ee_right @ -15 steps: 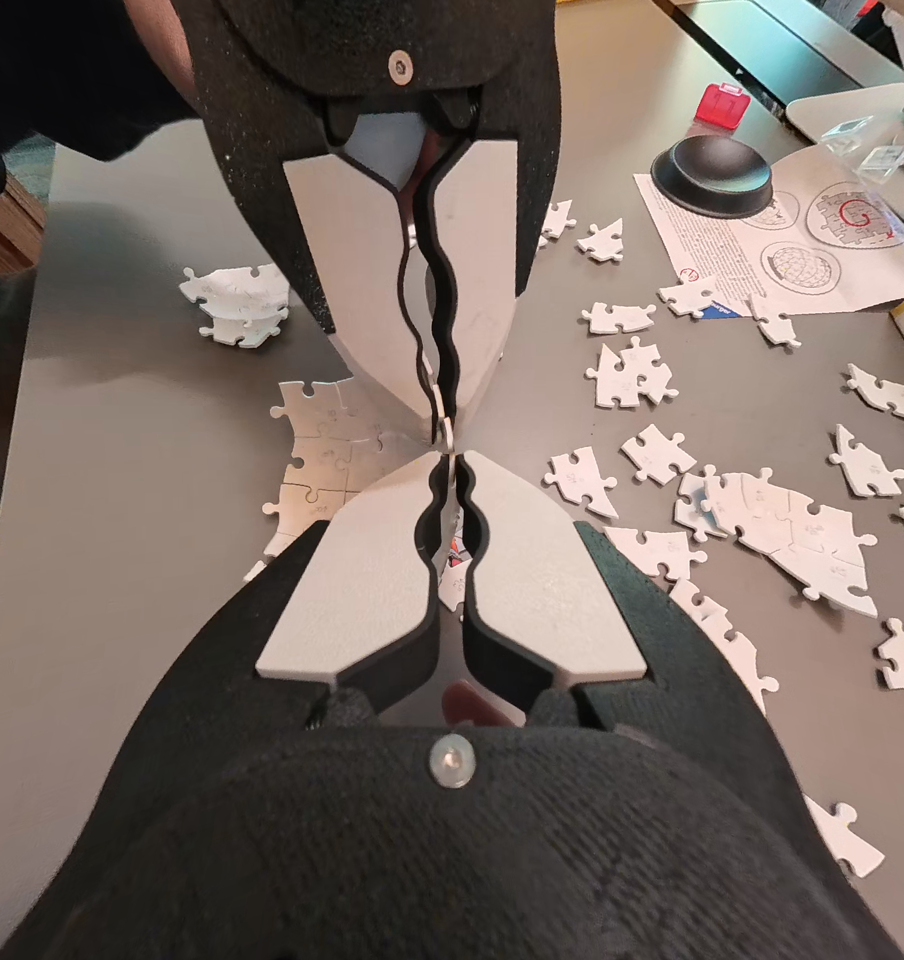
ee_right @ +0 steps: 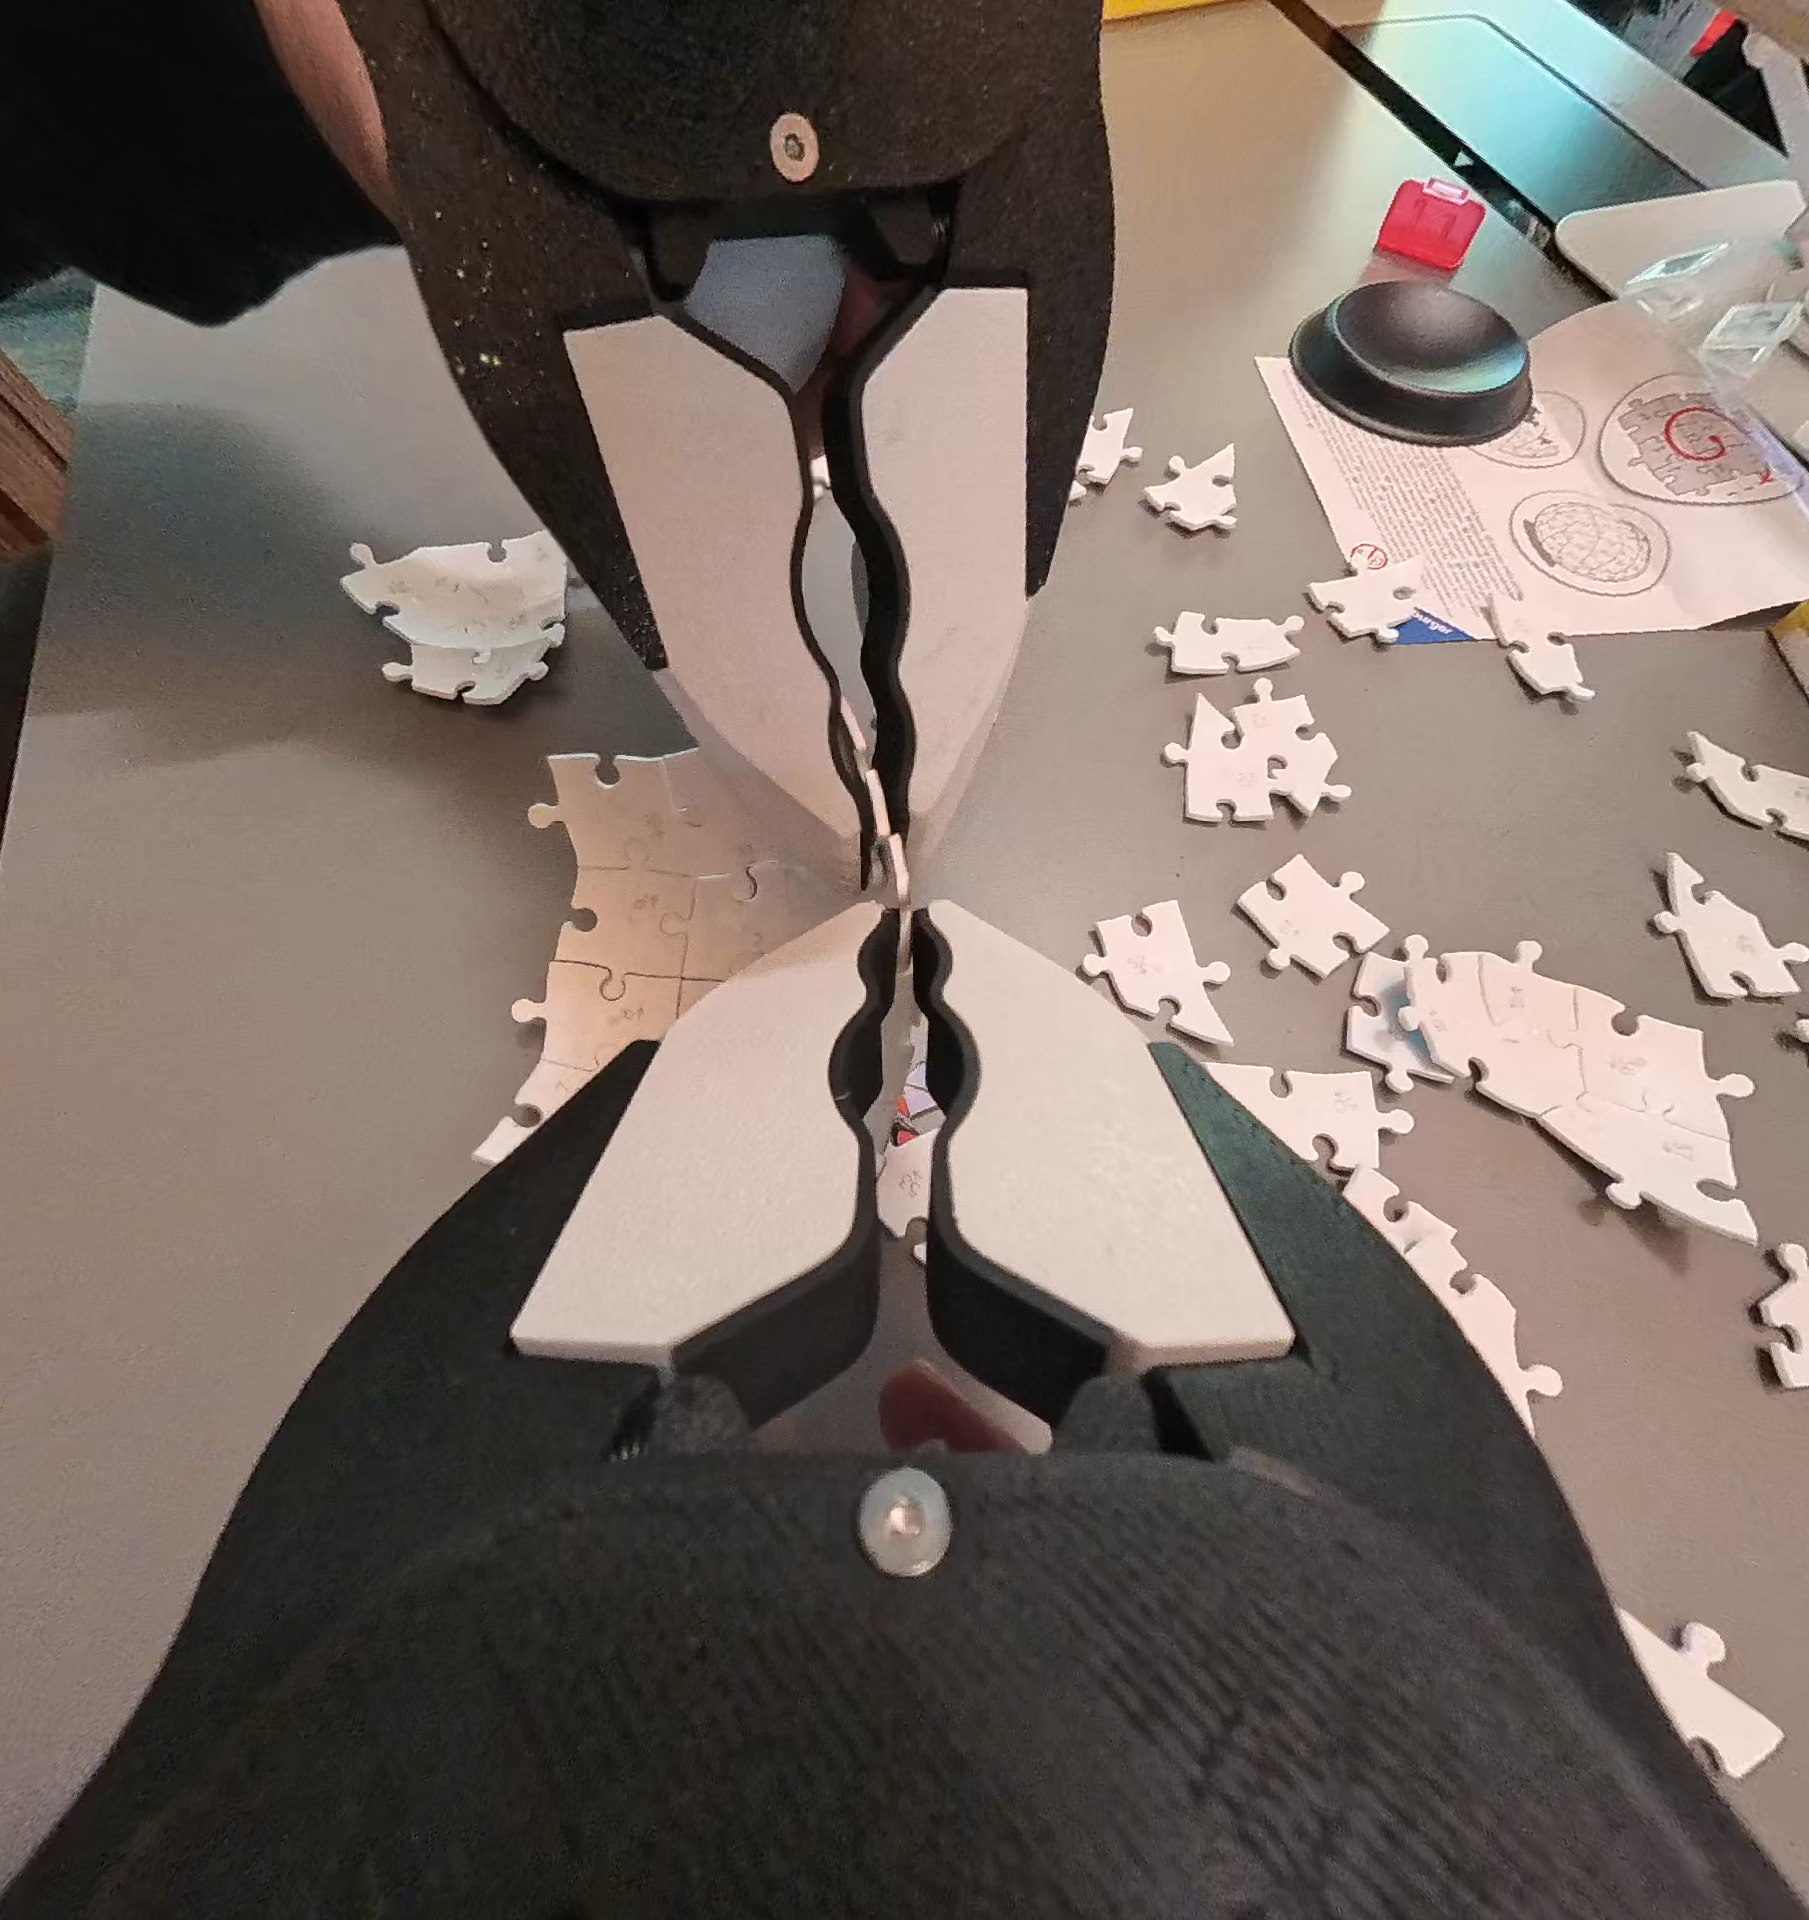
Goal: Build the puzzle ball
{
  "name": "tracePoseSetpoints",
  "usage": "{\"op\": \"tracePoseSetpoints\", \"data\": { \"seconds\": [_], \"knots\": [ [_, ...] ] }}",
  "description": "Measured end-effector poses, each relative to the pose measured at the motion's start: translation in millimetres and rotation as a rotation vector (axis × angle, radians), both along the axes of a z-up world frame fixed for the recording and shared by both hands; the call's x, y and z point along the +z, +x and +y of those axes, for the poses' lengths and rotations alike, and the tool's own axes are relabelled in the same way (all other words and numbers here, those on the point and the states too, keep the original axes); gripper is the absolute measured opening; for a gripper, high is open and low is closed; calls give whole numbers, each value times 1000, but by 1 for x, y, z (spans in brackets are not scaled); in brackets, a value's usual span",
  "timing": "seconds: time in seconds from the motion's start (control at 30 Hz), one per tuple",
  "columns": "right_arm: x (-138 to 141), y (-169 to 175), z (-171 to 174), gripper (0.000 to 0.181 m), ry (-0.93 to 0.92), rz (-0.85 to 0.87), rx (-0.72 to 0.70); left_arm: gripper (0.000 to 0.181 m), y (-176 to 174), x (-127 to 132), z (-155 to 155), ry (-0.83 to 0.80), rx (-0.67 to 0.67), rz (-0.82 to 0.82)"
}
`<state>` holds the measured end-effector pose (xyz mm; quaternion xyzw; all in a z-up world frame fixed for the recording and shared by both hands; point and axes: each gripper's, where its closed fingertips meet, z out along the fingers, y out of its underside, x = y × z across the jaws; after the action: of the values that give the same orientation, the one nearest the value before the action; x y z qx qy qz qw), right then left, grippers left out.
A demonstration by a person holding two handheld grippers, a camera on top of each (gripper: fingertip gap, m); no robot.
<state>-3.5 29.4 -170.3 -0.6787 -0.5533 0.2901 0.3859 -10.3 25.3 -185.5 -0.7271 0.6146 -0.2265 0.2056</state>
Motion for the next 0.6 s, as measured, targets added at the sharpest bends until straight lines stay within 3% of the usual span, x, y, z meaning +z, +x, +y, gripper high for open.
{"op": "tracePoseSetpoints", "data": {
  "seconds": [0.23, 0.6],
  "knots": [
    [0, 0, -3, 3, 21, -23, 25, 4, 0, 0, -3, -85, 14, -58],
    [4, 2, 0, 3, 19, 19, 10, 10, 0, 3, 2, -30, 58, -41]
  ]
}}
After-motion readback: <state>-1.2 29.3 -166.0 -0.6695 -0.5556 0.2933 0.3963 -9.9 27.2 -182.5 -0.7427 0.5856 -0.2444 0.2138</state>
